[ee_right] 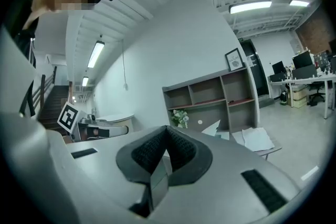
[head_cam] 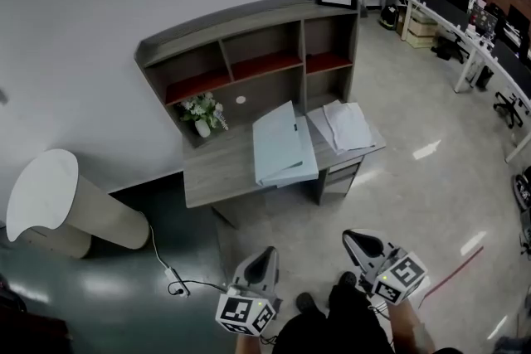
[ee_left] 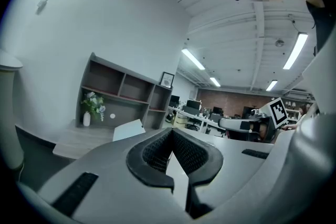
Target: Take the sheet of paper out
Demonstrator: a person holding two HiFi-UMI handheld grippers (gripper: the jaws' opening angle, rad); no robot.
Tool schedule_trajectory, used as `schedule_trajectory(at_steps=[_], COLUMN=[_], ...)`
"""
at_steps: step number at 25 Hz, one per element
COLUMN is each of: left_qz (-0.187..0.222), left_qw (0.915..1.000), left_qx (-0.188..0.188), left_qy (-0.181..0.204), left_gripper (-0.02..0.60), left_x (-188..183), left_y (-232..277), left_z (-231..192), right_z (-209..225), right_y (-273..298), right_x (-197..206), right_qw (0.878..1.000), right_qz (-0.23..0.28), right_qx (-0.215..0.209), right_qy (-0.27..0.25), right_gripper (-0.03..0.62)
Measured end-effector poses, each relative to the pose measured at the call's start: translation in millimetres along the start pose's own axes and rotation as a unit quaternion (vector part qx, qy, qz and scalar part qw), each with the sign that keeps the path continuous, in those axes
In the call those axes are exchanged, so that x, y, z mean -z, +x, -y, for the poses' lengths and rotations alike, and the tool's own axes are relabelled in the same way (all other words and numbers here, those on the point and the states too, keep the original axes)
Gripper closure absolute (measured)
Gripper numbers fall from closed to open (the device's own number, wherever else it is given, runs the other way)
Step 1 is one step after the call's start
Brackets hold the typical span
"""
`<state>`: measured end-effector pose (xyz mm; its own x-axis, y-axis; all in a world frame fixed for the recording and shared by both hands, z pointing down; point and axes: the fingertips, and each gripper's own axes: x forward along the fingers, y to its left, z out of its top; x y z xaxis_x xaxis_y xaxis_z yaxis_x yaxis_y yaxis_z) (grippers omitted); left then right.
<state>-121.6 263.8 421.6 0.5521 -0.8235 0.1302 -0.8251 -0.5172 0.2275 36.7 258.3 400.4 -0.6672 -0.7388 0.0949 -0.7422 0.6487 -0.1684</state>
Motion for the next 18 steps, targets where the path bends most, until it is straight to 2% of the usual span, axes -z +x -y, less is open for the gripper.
schedule_trajectory(at_steps=[7, 12, 18], left_qz=[-0.022, -0.036, -0.044], left_qw=[0.9993, 0.9988, 0.9982], left_qx=[-0.004, -0.005, -0.014], left_qy=[0.03, 0.033, 0.038], left_gripper=[0.569, 0.569, 0.569], left_x=[14.3, 24.9, 13.8], left_y=[14.7, 38.8, 79.3], left_z=[-2.1, -4.4, -17.1], right_z=[12.0, 36.2, 73.0], right_y=[6.4, 15.6, 51.4], right_x=[7.7, 11.9, -2.7], right_qw=[1.0, 1.0, 1.0], right_qz=[-0.005, -0.011, -0.006], right_qx=[0.016, 0.016, 0.005], right_qy=[0.006, 0.016, 0.005], right_gripper=[0.582, 0.582, 0.582])
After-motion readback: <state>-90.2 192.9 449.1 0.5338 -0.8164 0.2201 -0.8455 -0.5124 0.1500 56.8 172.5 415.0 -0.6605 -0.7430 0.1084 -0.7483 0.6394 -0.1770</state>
